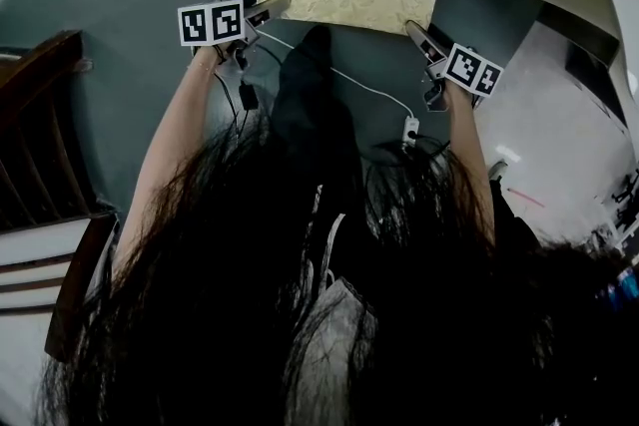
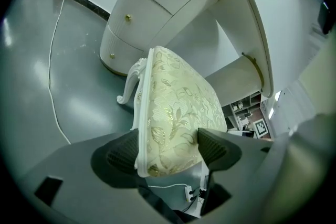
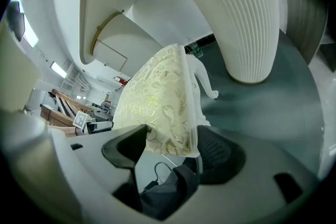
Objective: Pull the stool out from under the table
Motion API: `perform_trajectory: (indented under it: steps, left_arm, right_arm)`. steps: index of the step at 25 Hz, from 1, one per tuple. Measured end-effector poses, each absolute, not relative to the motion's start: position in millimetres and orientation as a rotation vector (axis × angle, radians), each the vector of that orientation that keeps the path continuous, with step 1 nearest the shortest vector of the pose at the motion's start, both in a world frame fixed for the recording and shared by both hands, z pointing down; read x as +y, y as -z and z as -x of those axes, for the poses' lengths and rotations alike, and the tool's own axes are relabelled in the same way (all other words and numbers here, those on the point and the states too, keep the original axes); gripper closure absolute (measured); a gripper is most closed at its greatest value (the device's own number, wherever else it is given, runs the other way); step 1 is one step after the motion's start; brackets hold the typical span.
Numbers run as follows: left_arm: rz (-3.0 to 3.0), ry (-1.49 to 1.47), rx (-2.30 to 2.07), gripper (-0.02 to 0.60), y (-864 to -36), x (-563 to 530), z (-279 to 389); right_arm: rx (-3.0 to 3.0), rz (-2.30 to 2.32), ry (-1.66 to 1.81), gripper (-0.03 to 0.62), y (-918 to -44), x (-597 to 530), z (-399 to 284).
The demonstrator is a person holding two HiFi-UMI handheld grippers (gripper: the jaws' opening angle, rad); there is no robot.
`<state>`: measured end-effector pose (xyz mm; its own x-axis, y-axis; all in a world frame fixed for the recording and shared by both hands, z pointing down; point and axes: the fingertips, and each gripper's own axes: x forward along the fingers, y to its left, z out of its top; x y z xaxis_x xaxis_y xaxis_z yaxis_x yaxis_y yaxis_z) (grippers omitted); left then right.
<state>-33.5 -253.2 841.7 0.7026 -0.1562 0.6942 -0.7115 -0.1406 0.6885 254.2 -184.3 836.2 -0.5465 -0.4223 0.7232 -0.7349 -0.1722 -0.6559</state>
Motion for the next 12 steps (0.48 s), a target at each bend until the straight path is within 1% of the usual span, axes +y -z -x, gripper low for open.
perform_trajectory:
  steps: [12]
  left_arm:
    - [-1.636,-0.583,-0.713,0.227,-846.8,-252.5,37.0]
  right_arm:
    - [-1.814,-1.293,-1.814,0.301,-842.8,-183.3,-252.1]
